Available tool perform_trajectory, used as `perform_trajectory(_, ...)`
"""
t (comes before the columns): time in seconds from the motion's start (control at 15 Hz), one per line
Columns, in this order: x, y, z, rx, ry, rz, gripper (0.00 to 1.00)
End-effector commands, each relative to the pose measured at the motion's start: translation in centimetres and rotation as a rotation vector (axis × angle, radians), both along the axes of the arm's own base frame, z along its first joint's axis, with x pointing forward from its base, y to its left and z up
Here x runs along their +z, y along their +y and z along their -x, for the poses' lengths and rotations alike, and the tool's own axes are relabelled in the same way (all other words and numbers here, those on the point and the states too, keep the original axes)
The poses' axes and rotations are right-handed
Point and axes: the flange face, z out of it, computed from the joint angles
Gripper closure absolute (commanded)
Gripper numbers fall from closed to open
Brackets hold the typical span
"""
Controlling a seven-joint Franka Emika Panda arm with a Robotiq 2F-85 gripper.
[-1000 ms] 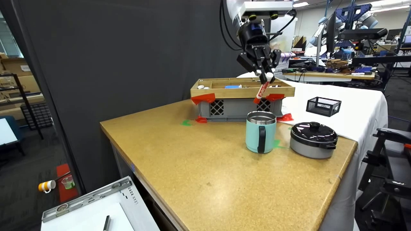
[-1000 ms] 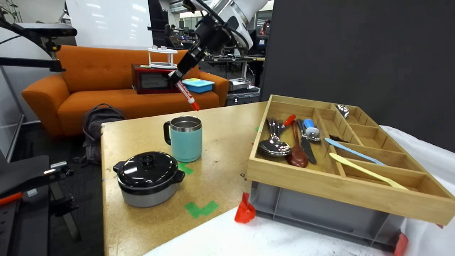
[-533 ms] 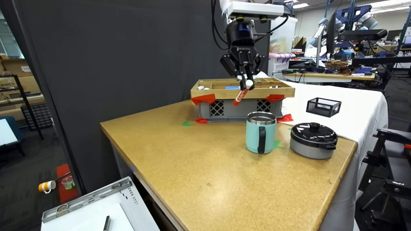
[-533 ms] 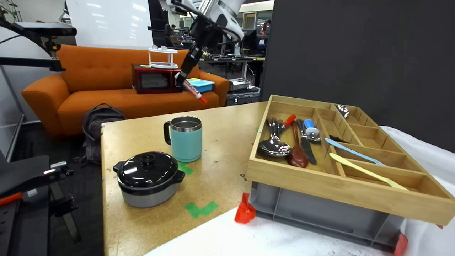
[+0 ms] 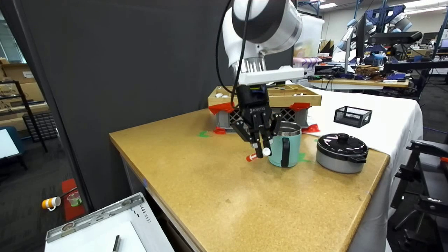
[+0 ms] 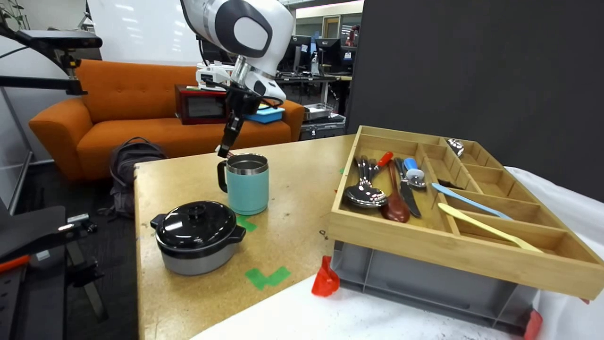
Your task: Take the red marker out of the thermos
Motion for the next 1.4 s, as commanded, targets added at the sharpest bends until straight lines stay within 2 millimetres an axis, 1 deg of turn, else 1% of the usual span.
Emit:
perform_trajectory(0.0, -2.5, 0.1, -0.1, -0.007, -0.029, 0.010, 0.95)
perform_trajectory(0.13, -3.4, 0.0, -0.1, -0.019, -0.030, 0.012, 0.95)
perform_trajectory(0.27, -3.5, 0.0, -0.1, -0.021, -0.025, 0.013, 0.95)
perform_trajectory(0.33, -3.4, -0.1, 0.0, -0.020, -0.016, 0.014, 0.92)
perform_trajectory(0.4, -3.5, -0.1, 0.1, -0.020, -0.009, 0.017, 0.54)
perform_trajectory(0.47, -3.5, -0.1, 0.1, -0.022, -0.002, 0.018, 0.53)
perform_trajectory(0.6, -3.7, -0.1, 0.3, -0.021, 0.009, 0.023, 0.42)
perform_trajectory(0.67, -3.8, -0.1, 0.2, -0.022, 0.002, 0.020, 0.34)
perform_trajectory(0.73, -3.9, -0.1, 0.2, -0.022, -0.002, 0.016, 0.27)
perform_trajectory(0.8, -1.2, -1.6, 0.1, -0.023, 0.010, 0.006, 0.19)
perform_trajectory(0.87, 0.0, -2.0, -0.1, -0.022, -0.018, 0.003, 0.13)
perform_trajectory(1.0, 3.3, -2.9, -0.9, -0.039, -0.075, -0.004, 0.02)
perform_trajectory(1.13, 7.1, -3.9, -1.4, -0.053, -0.130, -0.018, 0.00)
perform_trajectory(1.27, 10.2, -4.3, -1.5, -0.058, -0.175, -0.023, 0.00)
perform_trajectory(1.33, 11.3, -4.3, -1.5, -0.060, -0.193, -0.021, 0.00)
